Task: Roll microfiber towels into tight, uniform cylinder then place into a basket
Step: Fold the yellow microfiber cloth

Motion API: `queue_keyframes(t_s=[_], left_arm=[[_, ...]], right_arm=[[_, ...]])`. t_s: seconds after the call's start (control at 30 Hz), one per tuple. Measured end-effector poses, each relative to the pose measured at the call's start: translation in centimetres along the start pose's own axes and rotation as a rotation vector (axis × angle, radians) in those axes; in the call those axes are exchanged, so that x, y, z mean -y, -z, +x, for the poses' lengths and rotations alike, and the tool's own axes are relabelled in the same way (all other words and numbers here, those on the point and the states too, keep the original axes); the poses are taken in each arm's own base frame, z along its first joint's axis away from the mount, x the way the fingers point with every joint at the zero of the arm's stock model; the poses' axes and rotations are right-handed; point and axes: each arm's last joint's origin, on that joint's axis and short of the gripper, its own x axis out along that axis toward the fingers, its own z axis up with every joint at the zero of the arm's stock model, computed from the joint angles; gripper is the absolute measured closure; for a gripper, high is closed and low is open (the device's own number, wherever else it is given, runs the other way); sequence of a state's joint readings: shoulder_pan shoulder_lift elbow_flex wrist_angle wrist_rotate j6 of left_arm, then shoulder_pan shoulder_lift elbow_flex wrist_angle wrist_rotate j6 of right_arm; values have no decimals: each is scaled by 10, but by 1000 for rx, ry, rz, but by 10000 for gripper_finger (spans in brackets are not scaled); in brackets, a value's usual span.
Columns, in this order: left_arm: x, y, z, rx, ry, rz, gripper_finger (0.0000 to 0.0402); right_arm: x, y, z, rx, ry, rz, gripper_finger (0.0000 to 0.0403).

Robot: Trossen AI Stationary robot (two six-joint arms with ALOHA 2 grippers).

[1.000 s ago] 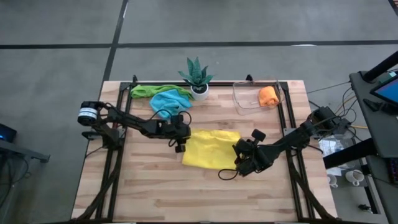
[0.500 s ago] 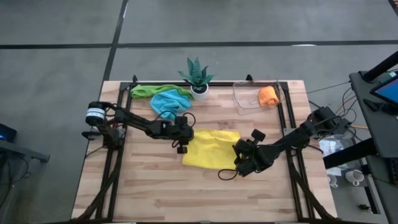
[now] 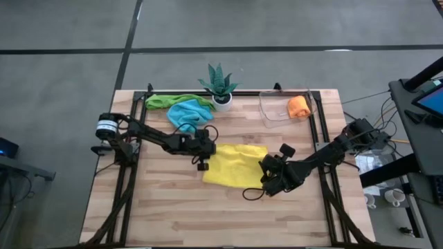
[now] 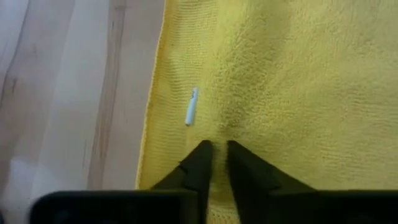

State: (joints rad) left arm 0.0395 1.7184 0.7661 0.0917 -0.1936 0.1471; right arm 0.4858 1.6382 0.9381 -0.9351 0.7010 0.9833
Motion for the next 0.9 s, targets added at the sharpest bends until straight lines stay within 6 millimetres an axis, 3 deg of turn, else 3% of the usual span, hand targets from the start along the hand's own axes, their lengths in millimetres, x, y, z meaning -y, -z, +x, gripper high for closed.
queue_keyframes(t_s=[0.07,0.6,0.9], left_arm=[[0,-1,-1,3,-2,-1,394],[-9,-22,-41,98,-89,-23,401],[-13,-18,-37,52,-197,-26,401]], right_arm=[[0,0,0,0,0,0,394],[4,-2,0,0,14,-32,394],[20,-10,22,-61,87,7,394]])
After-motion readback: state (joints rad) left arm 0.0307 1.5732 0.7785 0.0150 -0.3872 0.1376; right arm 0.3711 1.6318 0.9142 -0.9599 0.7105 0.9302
